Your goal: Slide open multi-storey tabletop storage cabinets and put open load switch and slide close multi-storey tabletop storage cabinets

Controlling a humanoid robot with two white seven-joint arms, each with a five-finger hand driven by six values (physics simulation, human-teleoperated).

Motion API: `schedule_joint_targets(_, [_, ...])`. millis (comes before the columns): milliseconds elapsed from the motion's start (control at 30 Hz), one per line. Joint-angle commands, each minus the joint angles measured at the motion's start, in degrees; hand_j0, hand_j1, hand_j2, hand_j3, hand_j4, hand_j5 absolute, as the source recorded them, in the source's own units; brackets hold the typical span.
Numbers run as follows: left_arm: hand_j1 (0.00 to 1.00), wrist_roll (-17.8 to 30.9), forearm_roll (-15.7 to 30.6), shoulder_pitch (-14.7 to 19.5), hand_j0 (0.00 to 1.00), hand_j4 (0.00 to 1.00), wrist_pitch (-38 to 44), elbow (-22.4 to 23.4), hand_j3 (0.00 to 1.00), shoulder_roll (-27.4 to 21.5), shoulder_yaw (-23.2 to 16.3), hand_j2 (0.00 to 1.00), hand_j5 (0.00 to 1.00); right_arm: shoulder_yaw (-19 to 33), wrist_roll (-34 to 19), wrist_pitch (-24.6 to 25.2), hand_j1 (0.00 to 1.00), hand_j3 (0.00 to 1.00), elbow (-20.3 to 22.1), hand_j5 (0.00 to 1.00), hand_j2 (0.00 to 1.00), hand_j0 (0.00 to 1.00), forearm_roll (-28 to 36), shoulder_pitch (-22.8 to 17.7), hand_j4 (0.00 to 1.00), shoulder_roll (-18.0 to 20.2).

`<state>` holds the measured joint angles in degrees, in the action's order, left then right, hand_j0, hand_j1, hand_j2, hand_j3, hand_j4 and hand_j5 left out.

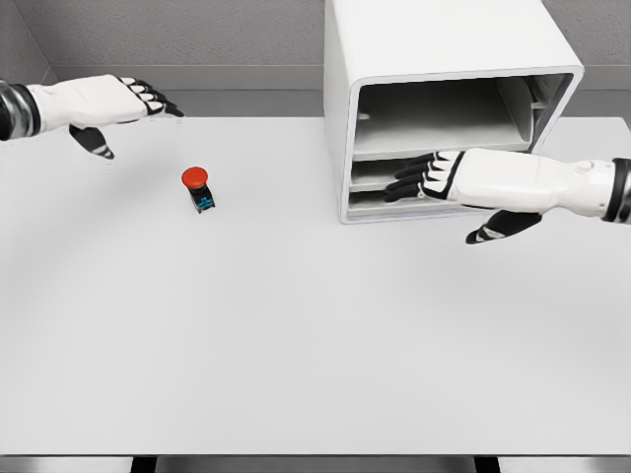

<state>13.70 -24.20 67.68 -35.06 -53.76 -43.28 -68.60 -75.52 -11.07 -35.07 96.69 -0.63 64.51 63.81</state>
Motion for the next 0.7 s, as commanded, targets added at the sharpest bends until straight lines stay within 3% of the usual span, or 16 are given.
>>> schedule_joint_targets(0, [1.00, 0.0, 4.7, 0.0, 1.00, 1.00, 0.1, -0.3, 1.00, -0.4, -0.4, 1.00, 1.00, 0.0, 1.5, 0.1, 1.00, 1.00, 0.0, 1.00, 1.00, 1.00, 0.5, 0.0, 1.00, 0.3])
schedule_joint_targets(133, [1.00, -0.3, 11.5, -0.1, 1.00, 1.00, 0.1, -0.2, 1.00, -0.5, -2.6, 1.00, 1.00, -1.1, 10.8, 0.1, 1.00, 1.00, 0.0, 1.00, 1.00, 1.00, 0.6, -0.4, 1.00, 0.2])
schedule_joint_targets(233, [1.00, -0.3, 15.4, 0.1, 1.00, 1.00, 0.1, -0.3, 1.00, -0.5, -7.4, 1.00, 1.00, -1.9, 11.4, 0.1, 1.00, 1.00, -0.2, 1.00, 1.00, 1.00, 0.8, -0.5, 1.00, 0.0])
schedule_joint_targets(300, [1.00, 0.0, 16.3, 0.0, 1.00, 1.00, 0.1, -0.4, 1.00, -0.5, -8.5, 1.00, 1.00, -1.9, 11.3, 0.1, 1.00, 1.00, -1.0, 1.00, 1.00, 1.00, 1.0, -0.5, 1.00, -0.4])
schedule_joint_targets(367, [1.00, 0.3, 17.0, 0.1, 1.00, 1.00, 0.1, -0.5, 1.00, -0.5, -9.4, 1.00, 1.00, -1.9, 10.9, 0.1, 1.00, 1.00, -2.2, 1.00, 1.00, 1.00, 1.0, -0.7, 1.00, -1.0])
schedule_joint_targets(433, [1.00, 0.3, 17.9, 0.4, 1.00, 1.00, 0.1, -0.6, 1.00, -0.2, -9.4, 1.00, 1.00, -1.9, 9.7, 0.1, 1.00, 1.00, -5.7, 1.00, 1.00, 1.00, 1.1, -0.6, 1.00, -4.0])
schedule_joint_targets(567, [1.00, 0.0, 19.2, 0.1, 1.00, 1.00, 0.1, -1.7, 1.00, -0.1, -9.4, 1.00, 1.00, -0.9, 1.4, 0.1, 1.00, 1.00, -6.4, 1.00, 1.00, 1.00, 1.2, 0.1, 1.00, -4.1])
schedule_joint_targets(667, [1.00, 0.0, 19.4, -0.4, 1.00, 1.00, 0.1, -3.0, 1.00, 0.1, -9.4, 1.00, 1.00, 0.6, -1.4, 0.1, 1.00, 1.00, -8.8, 1.00, 1.00, 1.00, 1.3, 0.4, 1.00, -4.1])
